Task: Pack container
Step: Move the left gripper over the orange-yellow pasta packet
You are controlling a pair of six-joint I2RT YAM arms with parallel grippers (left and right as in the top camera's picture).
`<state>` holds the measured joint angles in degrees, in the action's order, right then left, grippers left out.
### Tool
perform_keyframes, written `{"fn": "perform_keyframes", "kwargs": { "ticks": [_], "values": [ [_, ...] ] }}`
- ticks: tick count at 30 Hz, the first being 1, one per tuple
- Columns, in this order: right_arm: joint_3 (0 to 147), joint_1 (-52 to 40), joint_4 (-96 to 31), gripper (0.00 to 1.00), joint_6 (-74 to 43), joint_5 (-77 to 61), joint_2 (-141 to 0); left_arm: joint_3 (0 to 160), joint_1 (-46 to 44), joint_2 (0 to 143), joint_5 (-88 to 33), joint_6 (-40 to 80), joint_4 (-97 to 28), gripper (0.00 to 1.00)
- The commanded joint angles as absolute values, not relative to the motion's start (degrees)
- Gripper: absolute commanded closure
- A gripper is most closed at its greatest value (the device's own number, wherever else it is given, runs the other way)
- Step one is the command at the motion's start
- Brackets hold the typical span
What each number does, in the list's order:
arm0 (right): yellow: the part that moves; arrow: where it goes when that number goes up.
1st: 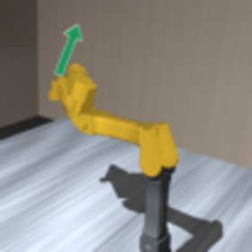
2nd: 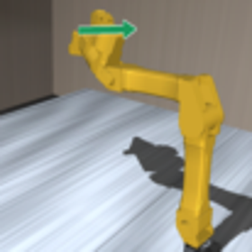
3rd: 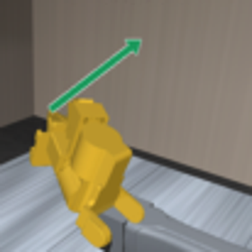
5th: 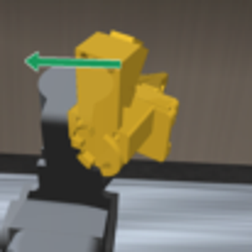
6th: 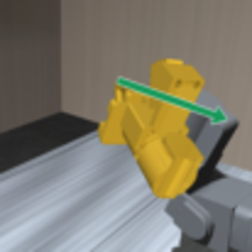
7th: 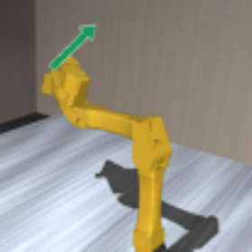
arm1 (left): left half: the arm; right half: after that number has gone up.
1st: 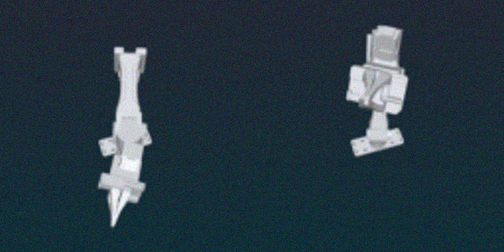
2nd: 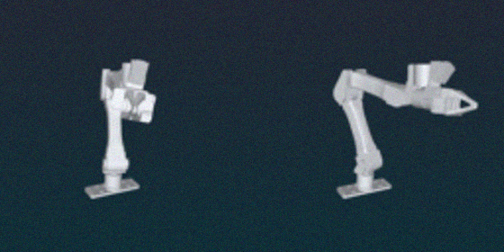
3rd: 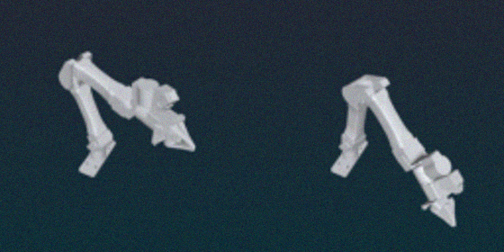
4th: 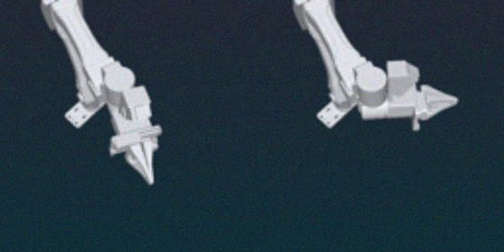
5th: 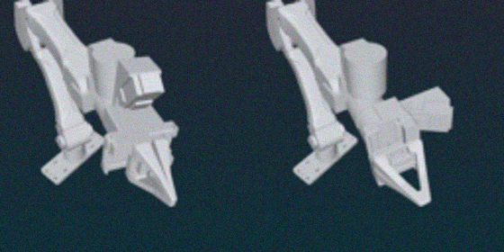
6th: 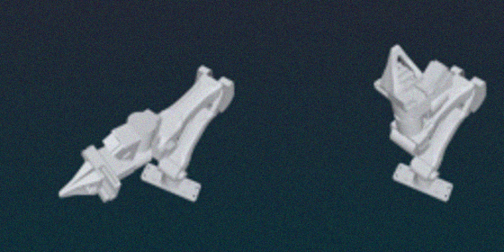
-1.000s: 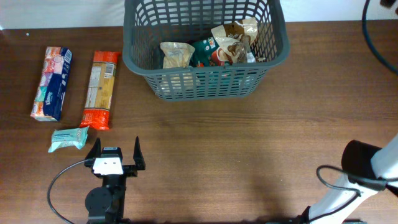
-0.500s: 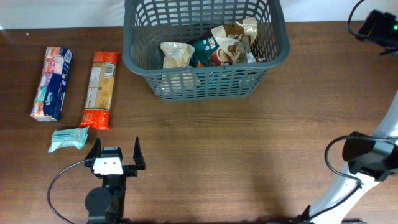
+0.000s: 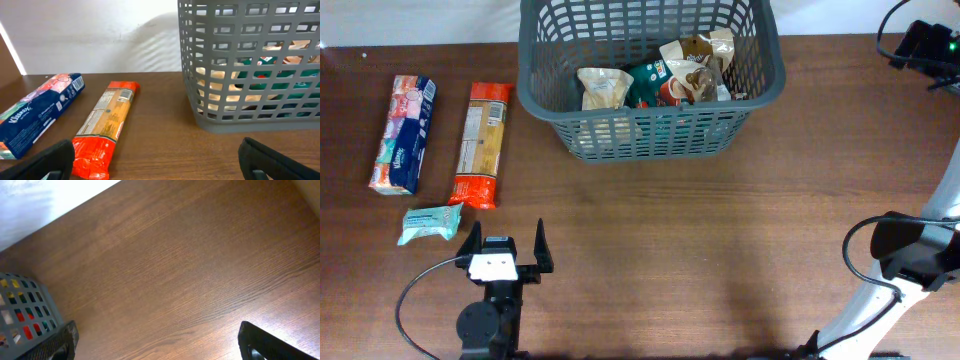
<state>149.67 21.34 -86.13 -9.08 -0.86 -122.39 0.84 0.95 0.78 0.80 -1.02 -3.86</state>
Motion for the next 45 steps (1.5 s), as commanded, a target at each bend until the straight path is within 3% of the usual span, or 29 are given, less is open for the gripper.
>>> {"fn": "perform_keyframes", "kwargs": {
  "ticks": [1,9,13,22,27,34,41,45],
  "values": [
    [149.84,21.41,-85.95,0.01,-9.50,0.08,-121.67,0.51,1.28,0.30,0.16,-0.84,-2.96,0.01],
    [149.84,21.41,-85.95,0.01,-9.50,0.08,-121.67,3.01,1.30,0.43,-2.00,-0.64,1.93,0.01],
    [149.84,21.41,-85.95,0.01,-9.50,0.08,-121.67,11.62,1.30,4.03,3.18,-4.84,0.89,0.01],
    [149.84,21.41,-85.95,0.01,-9.50,0.08,-121.67,42.78,1.30,34.54,7.64,-26.65,-4.29,0.01],
    [149.84,21.41,-85.95,0.01,-9.50,0.08,-121.67,59.40,1.30,51.77,7.60,-26.92,-4.34,0.01],
    [149.84,21.41,-85.95,0.01,-9.50,0.08,-121.67,61.65,1.30,64.03,7.57,-26.89,-6.50,0.01],
    [149.84,21.41,-85.95,0.01,-9.50,0.08,-121.67,63.20,1.28,68.18,7.31,-24.69,-6.44,0.01],
    [149.84,21.41,-85.95,0.01,-9.52,0.08,-121.67,69.17,1.30,69.73,7.40,-23.24,-14.00,0.01]
  ]
}}
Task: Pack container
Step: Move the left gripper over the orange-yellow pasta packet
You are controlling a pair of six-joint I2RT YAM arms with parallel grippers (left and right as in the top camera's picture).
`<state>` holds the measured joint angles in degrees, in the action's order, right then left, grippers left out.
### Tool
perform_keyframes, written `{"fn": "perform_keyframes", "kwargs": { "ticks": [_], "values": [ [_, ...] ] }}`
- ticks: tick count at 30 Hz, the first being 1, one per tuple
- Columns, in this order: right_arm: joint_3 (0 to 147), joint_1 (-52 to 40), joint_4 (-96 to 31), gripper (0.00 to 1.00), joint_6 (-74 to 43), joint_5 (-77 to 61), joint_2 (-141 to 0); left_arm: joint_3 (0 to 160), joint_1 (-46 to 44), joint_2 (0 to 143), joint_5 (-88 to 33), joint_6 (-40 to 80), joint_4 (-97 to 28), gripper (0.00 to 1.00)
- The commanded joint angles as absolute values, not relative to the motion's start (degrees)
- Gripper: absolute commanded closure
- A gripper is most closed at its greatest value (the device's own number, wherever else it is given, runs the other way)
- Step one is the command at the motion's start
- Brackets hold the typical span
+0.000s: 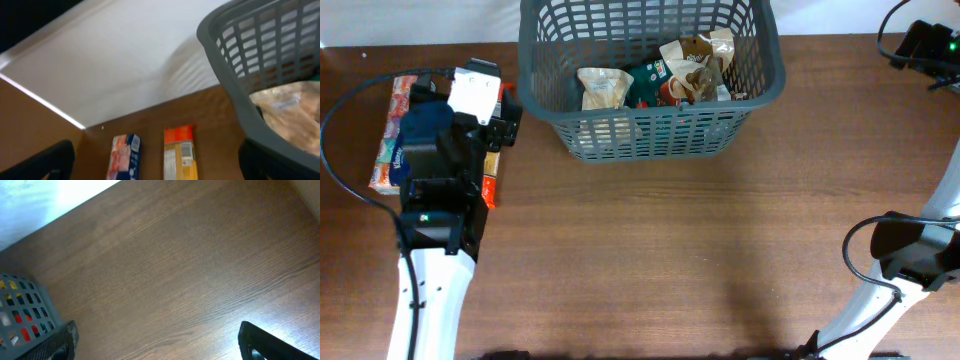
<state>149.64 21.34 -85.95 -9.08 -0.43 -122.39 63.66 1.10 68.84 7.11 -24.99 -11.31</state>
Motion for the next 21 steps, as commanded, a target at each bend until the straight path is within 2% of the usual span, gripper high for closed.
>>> {"fn": "perform_keyframes", "kwargs": {
  "ticks": [1,11,21],
  "values": [
    [149.84,21.41,-85.95,0.01,-9.50,0.08,-121.67,71.13,1.30,70.39,7.38,-23.24,-16.32,0.01],
    [149.84,21.41,-85.95,0.01,-9.50,0.08,-121.67,97.43,2.04,84.58,7.14,-19.75,-43.16,0.01],
    [149.84,21.41,-85.95,0.01,-9.50,0.08,-121.67,98.50,2.02,91.81,5.10,-19.40,-46.28,0.01]
  ]
}}
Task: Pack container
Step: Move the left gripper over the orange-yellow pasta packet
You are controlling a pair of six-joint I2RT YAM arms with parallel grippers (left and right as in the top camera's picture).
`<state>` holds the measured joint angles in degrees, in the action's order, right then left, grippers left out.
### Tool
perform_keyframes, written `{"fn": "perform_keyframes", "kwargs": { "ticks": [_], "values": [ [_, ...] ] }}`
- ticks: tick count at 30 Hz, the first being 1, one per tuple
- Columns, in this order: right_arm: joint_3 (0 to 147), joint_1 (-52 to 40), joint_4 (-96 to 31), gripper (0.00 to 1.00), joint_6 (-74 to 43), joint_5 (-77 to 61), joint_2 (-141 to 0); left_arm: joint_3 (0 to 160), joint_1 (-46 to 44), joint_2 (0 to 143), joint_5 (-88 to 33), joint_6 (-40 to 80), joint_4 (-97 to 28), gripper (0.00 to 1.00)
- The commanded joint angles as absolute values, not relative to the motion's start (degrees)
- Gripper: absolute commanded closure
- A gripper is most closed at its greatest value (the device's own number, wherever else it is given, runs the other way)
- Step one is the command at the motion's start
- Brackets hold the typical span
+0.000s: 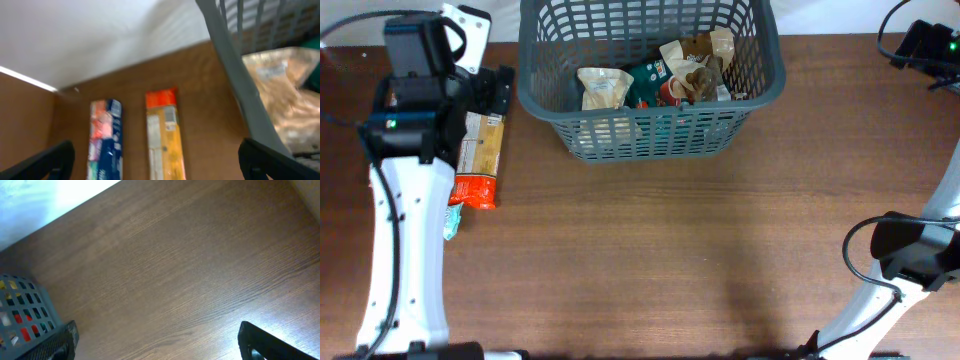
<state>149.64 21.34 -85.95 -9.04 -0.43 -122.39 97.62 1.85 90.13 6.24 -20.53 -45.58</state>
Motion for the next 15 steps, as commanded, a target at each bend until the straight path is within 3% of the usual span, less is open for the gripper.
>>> {"fn": "perform_keyframes", "kwargs": {
  "ticks": [1,6,11,15],
  "values": [
    [149.84,21.41,-85.95,0.01,-9.50,0.08,-121.67,98.50,1.87,92.18,4.89,-18.61,-46.39,0.01],
    [149.84,21.41,-85.95,0.01,-9.50,0.08,-121.67,98.50,1.89,93.76,3.53,-18.24,-46.78,0.01],
    [149.84,21.41,-85.95,0.01,-9.50,0.08,-121.67,98.50,4.03,95.79,9.54,-14.57,-47.31,0.01],
    [149.84,21.41,-85.95,0.01,-9.50,0.08,-121.67,98.50,7.77,97.30,4.16,-13.72,-49.84,0.01]
  ]
}}
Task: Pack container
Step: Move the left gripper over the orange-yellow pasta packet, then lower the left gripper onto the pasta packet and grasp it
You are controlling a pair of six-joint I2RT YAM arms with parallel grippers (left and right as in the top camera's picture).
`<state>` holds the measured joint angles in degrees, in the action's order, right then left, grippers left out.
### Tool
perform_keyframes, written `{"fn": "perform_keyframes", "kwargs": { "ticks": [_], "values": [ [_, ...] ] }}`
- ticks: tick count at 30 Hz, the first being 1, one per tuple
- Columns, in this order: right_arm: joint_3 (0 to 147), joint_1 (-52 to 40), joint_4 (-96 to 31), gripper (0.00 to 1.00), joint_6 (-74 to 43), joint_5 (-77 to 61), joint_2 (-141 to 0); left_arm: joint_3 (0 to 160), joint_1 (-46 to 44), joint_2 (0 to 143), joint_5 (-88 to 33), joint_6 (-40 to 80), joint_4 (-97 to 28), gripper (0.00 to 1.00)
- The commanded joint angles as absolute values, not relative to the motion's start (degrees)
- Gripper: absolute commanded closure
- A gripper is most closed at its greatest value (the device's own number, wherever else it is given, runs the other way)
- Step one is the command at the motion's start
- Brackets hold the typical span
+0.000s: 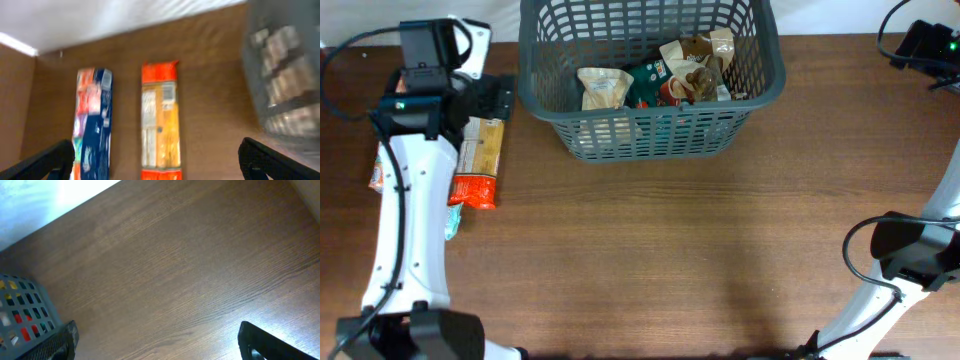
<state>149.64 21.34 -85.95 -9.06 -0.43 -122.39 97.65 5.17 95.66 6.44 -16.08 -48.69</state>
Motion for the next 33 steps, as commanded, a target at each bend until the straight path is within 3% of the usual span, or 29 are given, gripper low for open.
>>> {"fn": "perform_keyframes", "kwargs": {
  "ticks": [1,14,33],
  "values": [
    [149.84,21.41,-85.95,0.01,-9.52,0.08,-121.67,98.50,8.67,97.49,2.46,-13.74,-50.46,0.01],
    [149.84,21.41,-85.95,0.01,-9.50,0.08,-121.67,98.45,19.73,102.02,-9.32,-13.54,-52.42,0.01],
    [149.84,21.41,-85.95,0.01,-9.50,0.08,-121.67,98.45,19.70,116.18,-8.97,-14.83,-55.88,0.01]
  ]
}}
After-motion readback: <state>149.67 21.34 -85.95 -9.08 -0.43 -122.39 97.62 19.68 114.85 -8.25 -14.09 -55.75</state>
